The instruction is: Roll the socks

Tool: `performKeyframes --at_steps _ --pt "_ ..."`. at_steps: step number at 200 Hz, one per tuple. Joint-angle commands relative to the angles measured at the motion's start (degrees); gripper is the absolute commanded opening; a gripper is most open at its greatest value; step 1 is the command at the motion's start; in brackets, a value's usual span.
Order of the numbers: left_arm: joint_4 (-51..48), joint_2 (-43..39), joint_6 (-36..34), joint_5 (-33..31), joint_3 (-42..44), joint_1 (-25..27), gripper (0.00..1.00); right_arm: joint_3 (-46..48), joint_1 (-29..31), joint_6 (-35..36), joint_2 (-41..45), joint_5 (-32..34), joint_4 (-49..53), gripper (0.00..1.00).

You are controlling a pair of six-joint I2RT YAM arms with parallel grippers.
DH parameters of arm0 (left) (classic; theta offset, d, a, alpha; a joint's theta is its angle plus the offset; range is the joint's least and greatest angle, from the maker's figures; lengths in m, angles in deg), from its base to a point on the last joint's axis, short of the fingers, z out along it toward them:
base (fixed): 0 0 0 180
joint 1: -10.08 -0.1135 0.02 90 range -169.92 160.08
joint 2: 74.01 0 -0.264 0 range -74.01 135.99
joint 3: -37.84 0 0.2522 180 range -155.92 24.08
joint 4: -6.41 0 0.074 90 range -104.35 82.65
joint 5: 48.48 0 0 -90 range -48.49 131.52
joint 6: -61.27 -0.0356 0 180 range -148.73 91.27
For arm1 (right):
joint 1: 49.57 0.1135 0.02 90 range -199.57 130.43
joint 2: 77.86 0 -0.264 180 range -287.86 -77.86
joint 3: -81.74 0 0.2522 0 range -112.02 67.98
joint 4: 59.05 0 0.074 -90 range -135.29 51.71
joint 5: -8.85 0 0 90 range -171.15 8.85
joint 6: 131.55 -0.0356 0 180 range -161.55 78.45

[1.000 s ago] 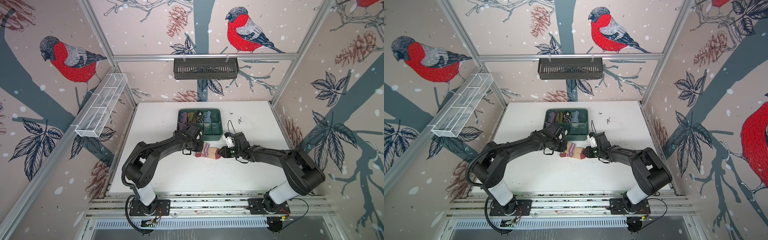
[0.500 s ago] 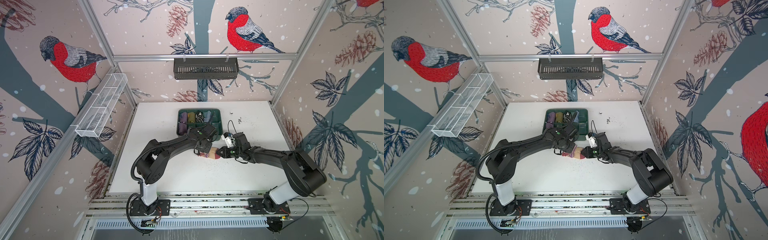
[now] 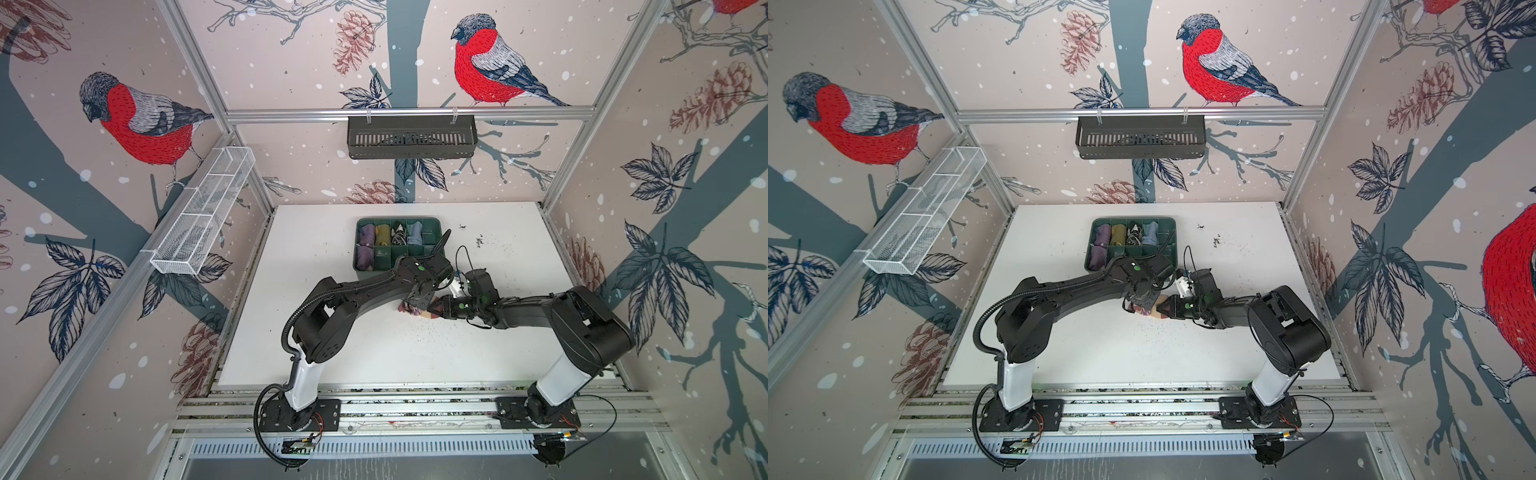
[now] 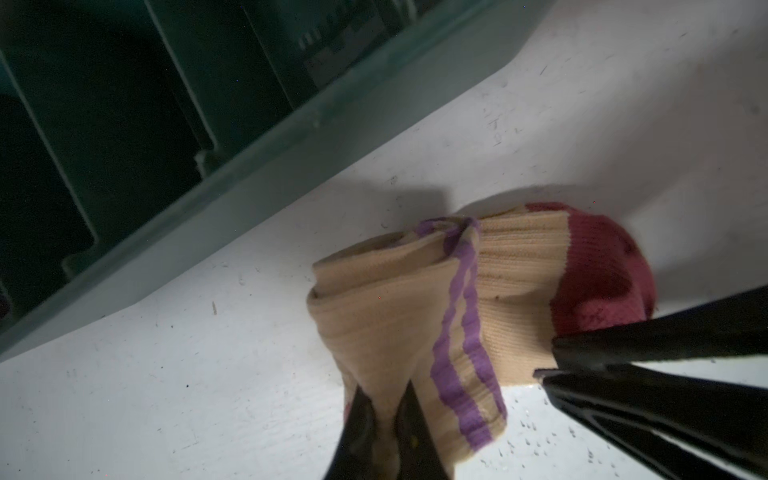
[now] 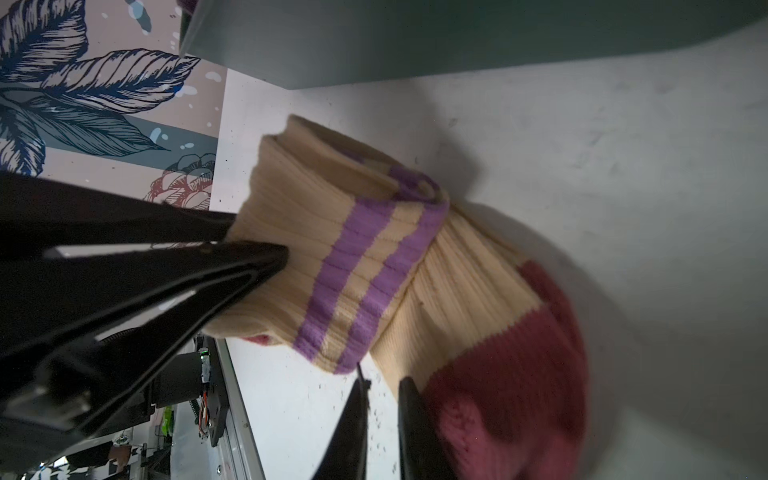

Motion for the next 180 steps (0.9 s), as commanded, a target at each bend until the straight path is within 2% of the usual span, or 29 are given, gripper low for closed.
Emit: performKeyframes --at_steps 1,86,122,141,167,180 --pt "-1.6 -0.3 1.3 0.1 -0.4 0.1 0.00 -0.8 0.0 -1.8 -1.4 -1.1 -4.3 0.16" --pt "0.4 -1.8 0.9 3.6 0.0 0.1 0.00 -3.4 0.0 -3.8 -6.3 1.0 -6.4 0.15" --pt "2.5 -2.7 0.2 7.3 0.8 0.1 0.00 -4.2 0.0 -4.4 -7.5 1.0 -6.8 0.15" --pt "3.7 -2.9 -0.1 9.5 1.1 0.1 0.13 -4.5 0.0 -4.4 -7.7 1.0 -6.8 0.15" --pt "4.8 -3.3 -0.4 11.9 1.6 0.1 0.22 -4.7 0.0 -4.4 -8.1 0.9 -6.7 0.15" --pt "5.5 -3.5 -0.6 13.2 1.9 0.1 0.23 -4.7 0.1 -4.5 -8.2 0.9 -6.8 0.14"
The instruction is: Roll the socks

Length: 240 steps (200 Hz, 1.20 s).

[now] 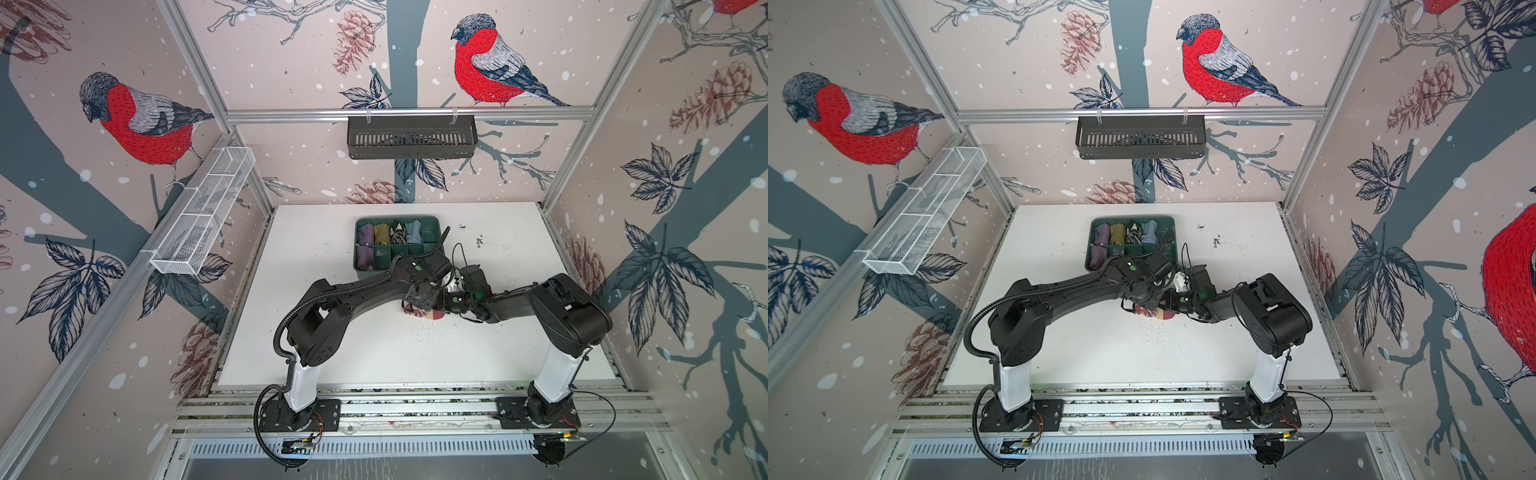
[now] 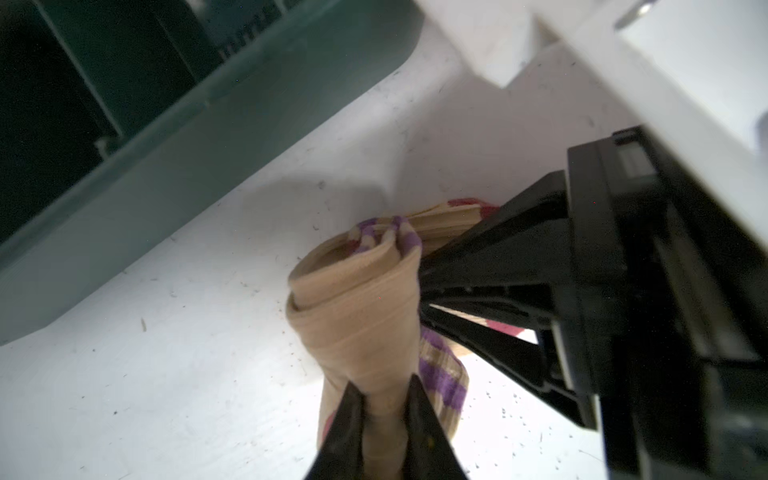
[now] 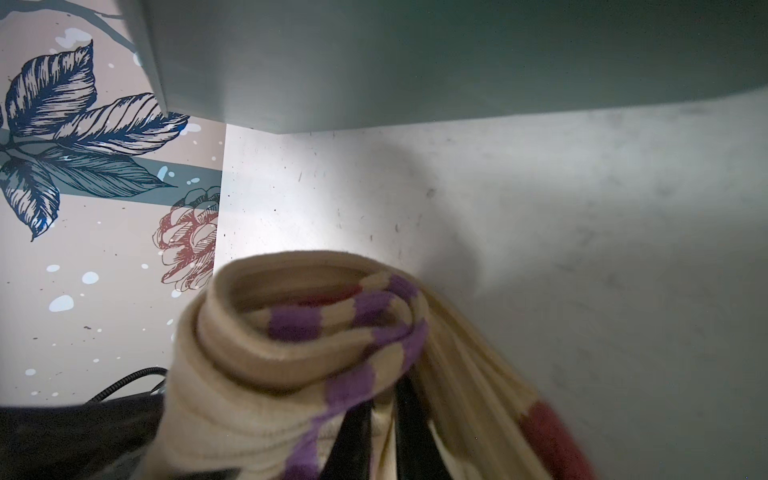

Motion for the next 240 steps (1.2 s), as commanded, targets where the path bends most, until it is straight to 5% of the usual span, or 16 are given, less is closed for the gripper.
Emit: performKeyframes --at_steps 1,32,79,240 --pt "1.7 -0.8 -0.3 3.7 0.4 0.1 0.23 -0.4 0.1 -0.4 -0.3 0.4 -1.9 0.14" --pt "5.4 -2.0 -0.5 8.6 2.4 -0.7 0.23 0.0 -0.1 -0.4 -0.3 0.6 -1.8 0.14" --pt "12.0 -5.1 0.1 15.9 7.4 -3.1 0.00 0.1 -0.3 -0.3 0.3 0.7 -0.9 0.15" --pt "18.2 0.6 0.4 19.6 11.5 -5.3 0.00 -1.8 -0.1 4.8 6.3 6.1 13.1 0.29"
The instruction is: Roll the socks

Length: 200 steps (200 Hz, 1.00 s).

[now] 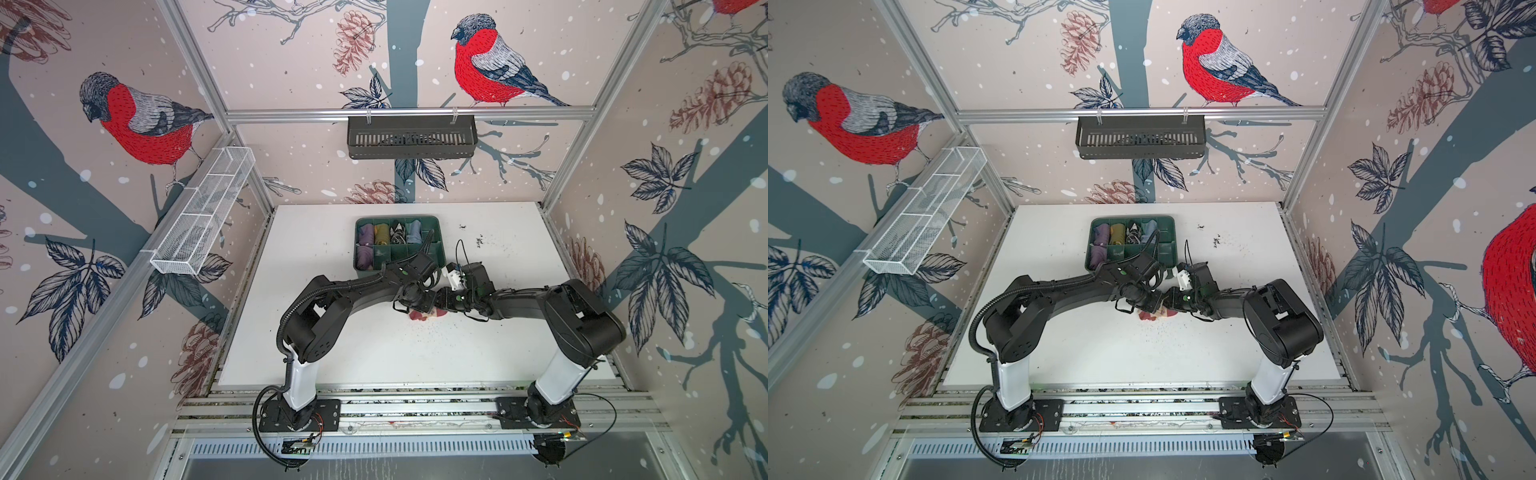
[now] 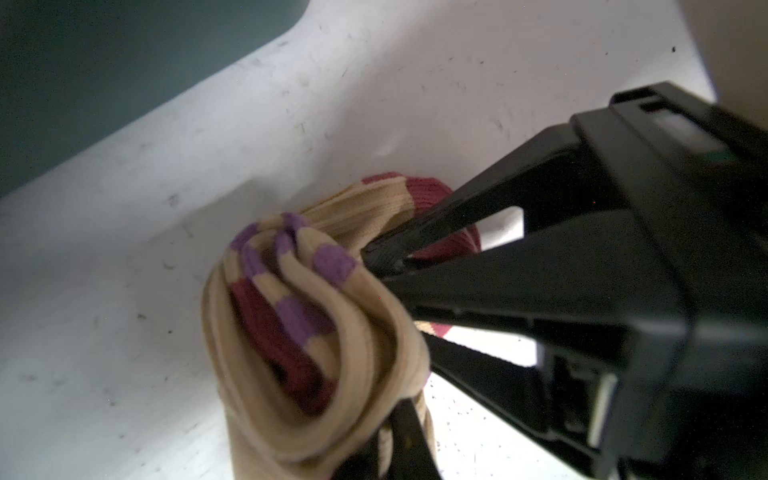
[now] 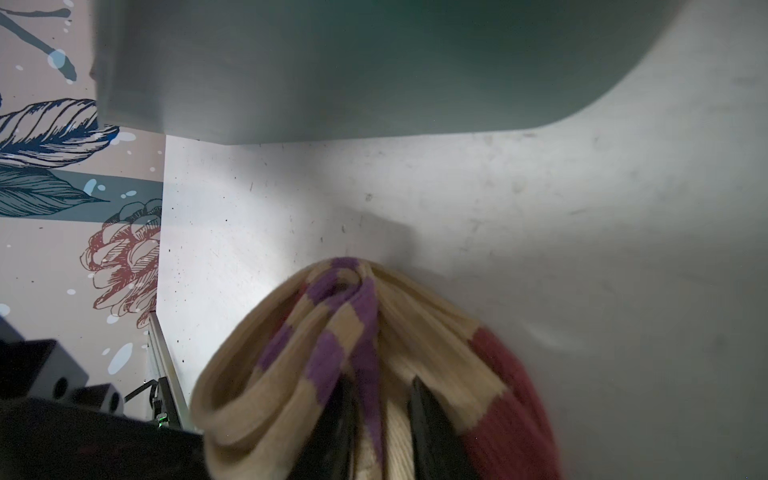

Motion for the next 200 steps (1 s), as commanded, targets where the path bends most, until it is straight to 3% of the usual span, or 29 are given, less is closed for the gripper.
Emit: performKeyframes --at_steps 1,78,125,200 --pt "0.9 0.8 0.3 0.0 0.6 -0.3 0.00 -0.3 0.3 0.5 0.9 -1.5 0.7 0.30" --pt "0.7 -0.8 0.1 -0.3 1.1 -1.0 0.00 0.6 -0.5 5.7 10.2 4.5 10.9 0.35" --pt "-0.3 -0.7 -0.7 0.4 -0.1 -1.0 0.00 2.9 -2.4 5.7 10.7 6.0 10.8 0.17" --pt "-2.5 0.8 -1.8 1.3 -3.9 -0.3 0.00 2.6 -2.5 5.2 6.9 3.7 8.0 0.12"
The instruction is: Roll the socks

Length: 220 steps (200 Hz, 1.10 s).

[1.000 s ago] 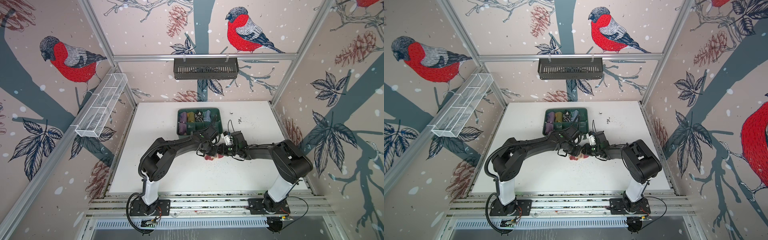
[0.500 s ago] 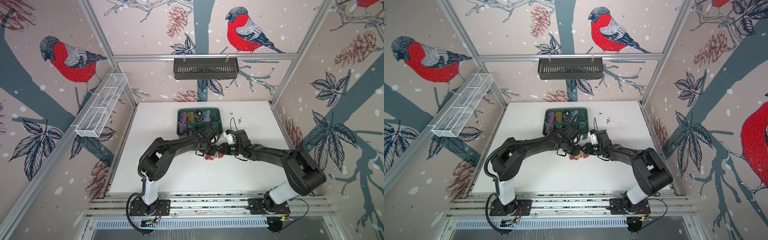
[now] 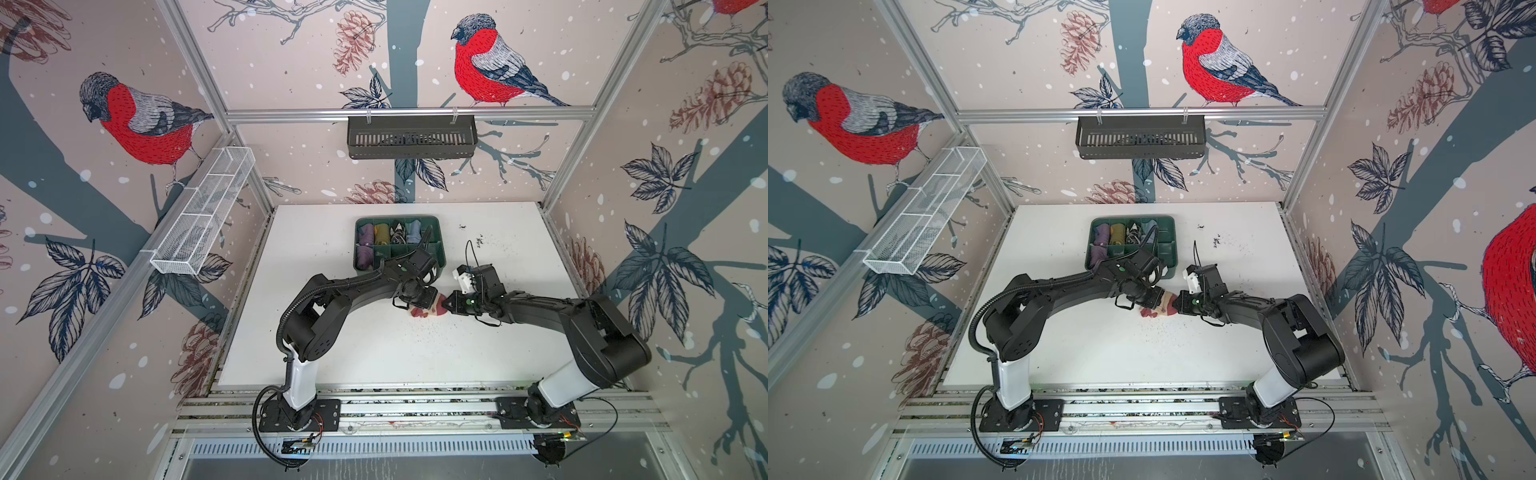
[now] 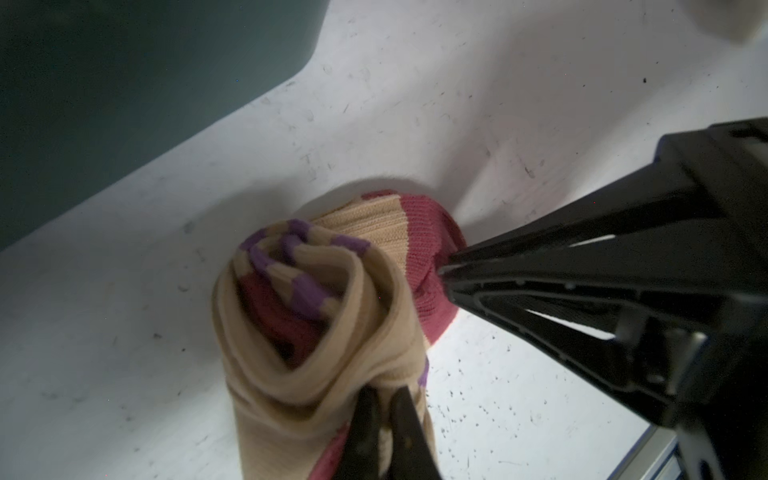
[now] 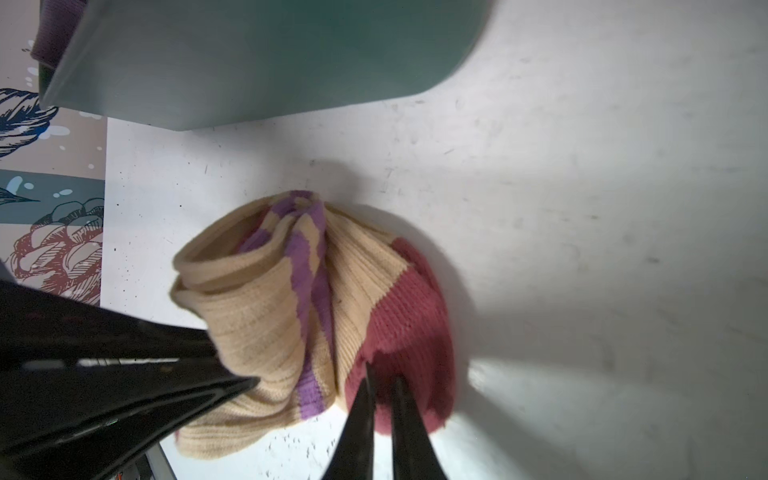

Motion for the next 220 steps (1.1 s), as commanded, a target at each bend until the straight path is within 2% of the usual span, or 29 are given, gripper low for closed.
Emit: performKeyframes --at_steps 1,142,157,187,220 --pt "-1.3 0.5 -1.2 0.2 -1.4 0.4 0.00 -0.3 0.0 0.5 -1.0 -1.1 -2.0 0.12" --pt "-5.2 6.9 -3.1 -0.3 -8.5 2.5 0.00 0.2 -0.2 0.2 -1.7 -1.8 -3.1 0.11" --pt "-4.8 7.1 -3.1 -0.6 -8.7 2.3 0.00 0.5 -0.3 0.3 -0.8 -1.9 -2.8 0.13" --pt "-3.9 7.1 -2.9 -0.4 -8.2 1.7 0.00 1.3 -1.4 0.2 2.9 -1.7 -1.7 0.23" --pt "-2.1 6.9 -2.4 0.7 -7.1 1.1 0.00 1.4 -1.6 -0.1 6.0 -2.1 -1.6 0.22"
